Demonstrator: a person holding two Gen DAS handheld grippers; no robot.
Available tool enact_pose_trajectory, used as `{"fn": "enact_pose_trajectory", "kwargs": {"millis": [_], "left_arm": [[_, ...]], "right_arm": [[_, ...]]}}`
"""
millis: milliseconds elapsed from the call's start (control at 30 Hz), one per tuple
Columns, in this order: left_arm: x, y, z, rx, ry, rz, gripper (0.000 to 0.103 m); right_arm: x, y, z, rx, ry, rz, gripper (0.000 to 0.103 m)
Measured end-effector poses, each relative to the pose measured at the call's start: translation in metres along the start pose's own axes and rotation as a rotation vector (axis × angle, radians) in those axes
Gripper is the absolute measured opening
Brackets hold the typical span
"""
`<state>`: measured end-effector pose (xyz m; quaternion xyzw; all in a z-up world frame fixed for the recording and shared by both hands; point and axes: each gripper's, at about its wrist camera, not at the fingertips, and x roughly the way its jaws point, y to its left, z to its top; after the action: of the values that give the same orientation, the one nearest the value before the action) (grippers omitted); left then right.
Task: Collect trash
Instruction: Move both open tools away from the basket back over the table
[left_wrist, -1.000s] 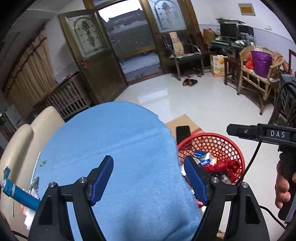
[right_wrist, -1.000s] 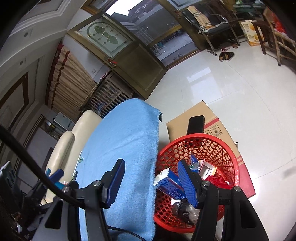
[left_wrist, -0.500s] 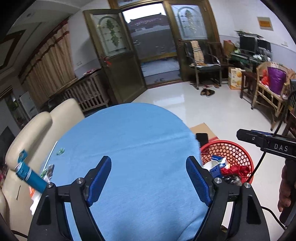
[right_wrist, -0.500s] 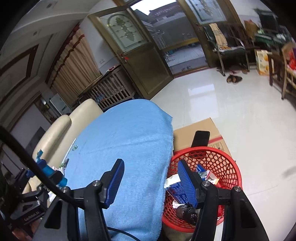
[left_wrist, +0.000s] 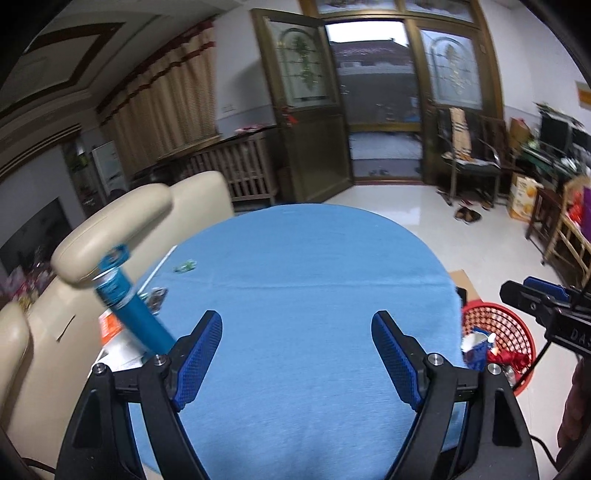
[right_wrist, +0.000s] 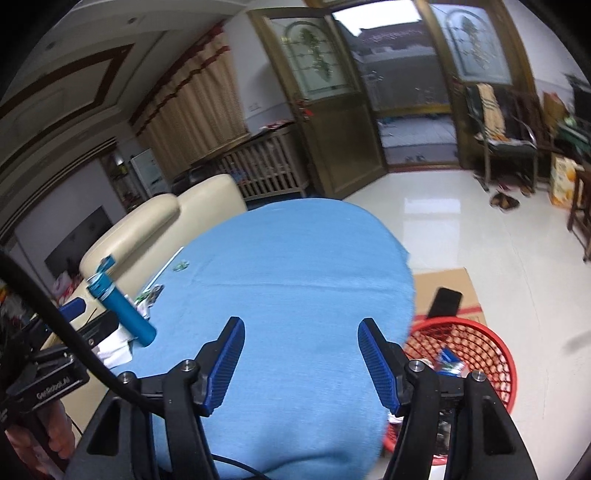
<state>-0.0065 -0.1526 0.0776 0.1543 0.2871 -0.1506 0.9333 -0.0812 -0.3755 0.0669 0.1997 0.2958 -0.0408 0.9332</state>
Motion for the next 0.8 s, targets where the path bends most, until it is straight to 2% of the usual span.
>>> {"fn": "enact_pose_trajectory", "kwargs": {"millis": [367, 800], "left_arm": [[-0.024, 0.062, -0.015, -0.114, -0.028, 0.115, 0.085], [-0.061, 0.122, -0.030, -0.200, -0.074, 0.227, 0.086]], "right_arm": [[0.005, 0.080, 0.000, -0.098, -0.003, 0.071, 0.068], [-0.001, 0.134, -0.002, -0.156, -0.009, 0.107, 0.068]]}}
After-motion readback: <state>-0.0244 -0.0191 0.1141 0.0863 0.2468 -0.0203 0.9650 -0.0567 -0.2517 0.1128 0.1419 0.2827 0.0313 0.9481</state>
